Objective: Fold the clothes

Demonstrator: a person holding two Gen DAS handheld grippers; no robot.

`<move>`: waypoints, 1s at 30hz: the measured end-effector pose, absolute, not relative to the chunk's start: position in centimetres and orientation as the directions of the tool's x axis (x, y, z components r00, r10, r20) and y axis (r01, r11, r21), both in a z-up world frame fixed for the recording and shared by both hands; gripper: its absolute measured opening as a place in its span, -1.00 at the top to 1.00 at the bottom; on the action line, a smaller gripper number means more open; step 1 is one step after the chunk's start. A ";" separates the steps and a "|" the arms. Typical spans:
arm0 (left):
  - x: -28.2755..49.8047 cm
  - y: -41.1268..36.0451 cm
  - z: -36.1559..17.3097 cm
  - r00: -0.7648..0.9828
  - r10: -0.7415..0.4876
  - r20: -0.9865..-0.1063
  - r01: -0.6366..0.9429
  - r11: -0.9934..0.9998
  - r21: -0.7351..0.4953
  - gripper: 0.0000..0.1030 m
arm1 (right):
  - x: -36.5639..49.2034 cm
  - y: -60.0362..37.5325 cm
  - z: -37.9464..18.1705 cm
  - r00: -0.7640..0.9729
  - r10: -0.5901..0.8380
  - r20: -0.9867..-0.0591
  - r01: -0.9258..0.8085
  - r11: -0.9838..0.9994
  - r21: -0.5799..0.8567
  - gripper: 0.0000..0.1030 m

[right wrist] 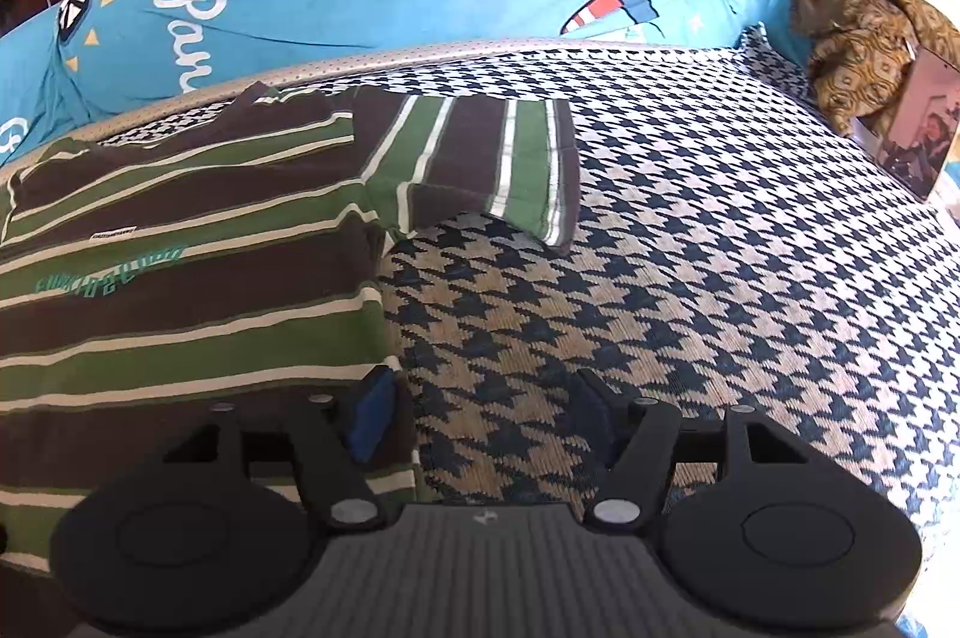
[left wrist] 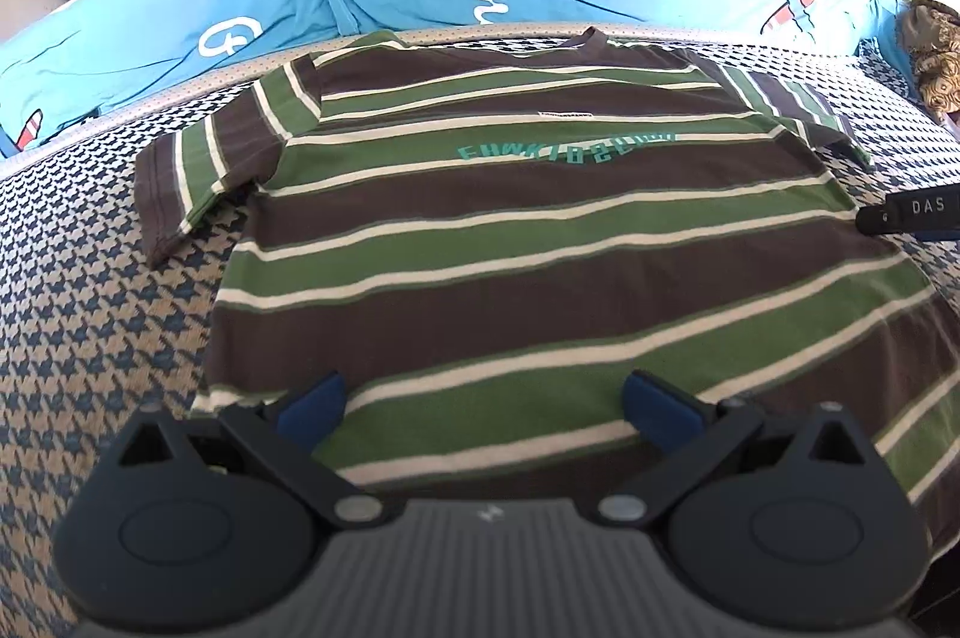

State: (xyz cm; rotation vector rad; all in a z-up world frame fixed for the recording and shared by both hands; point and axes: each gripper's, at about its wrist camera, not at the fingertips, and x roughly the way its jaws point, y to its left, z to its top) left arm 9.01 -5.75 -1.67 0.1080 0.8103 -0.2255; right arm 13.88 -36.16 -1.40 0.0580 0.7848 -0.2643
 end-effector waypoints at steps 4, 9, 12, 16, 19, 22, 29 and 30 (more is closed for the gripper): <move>8.1 -5.4 -1.7 0.674 -0.157 -0.722 0.237 0.972 0.010 -1.00 | 12.8 -36.1 -1.4 0.680 -0.241 -0.692 0.296 0.954 -0.042 -0.25; 7.2 -4.8 -1.6 0.677 -0.157 -0.719 0.232 0.973 0.006 -1.00 | 11.3 -36.7 -1.2 0.668 -0.279 -0.690 0.351 0.936 -0.039 -0.26; 6.5 -4.5 -1.6 0.681 -0.159 -0.715 0.231 0.973 0.003 -1.00 | 10.4 -37.2 -1.0 0.674 -0.260 -0.691 0.353 0.936 -0.008 -0.28; 5.8 -4.0 -1.2 0.685 -0.159 -0.711 0.220 0.975 -0.005 -1.00 | 8.4 -37.2 -0.7 0.702 -0.204 -0.683 0.322 0.946 0.049 -0.29; 5.3 -3.7 -0.8 0.691 -0.175 -0.701 0.212 0.977 -0.035 -1.00 | 7.1 -36.7 -0.4 0.724 -0.139 -0.675 0.282 0.954 0.106 -0.29; 4.7 -3.8 -0.5 0.699 -0.183 -0.692 0.222 0.974 -0.033 -1.00 | 5.9 -35.5 -0.1 0.744 -0.106 -0.660 0.237 0.965 0.112 -0.29; 3.5 -3.8 -0.3 0.695 -0.181 -0.696 0.219 0.975 -0.034 -1.00 | 3.5 -33.3 -0.2 0.751 -0.038 -0.659 0.152 0.981 0.117 -0.30; 3.3 -3.7 -0.4 0.693 -0.183 -0.698 0.218 0.975 -0.039 -1.00 | 3.1 -33.0 -0.3 0.749 -0.029 -0.662 0.143 0.982 0.119 -0.30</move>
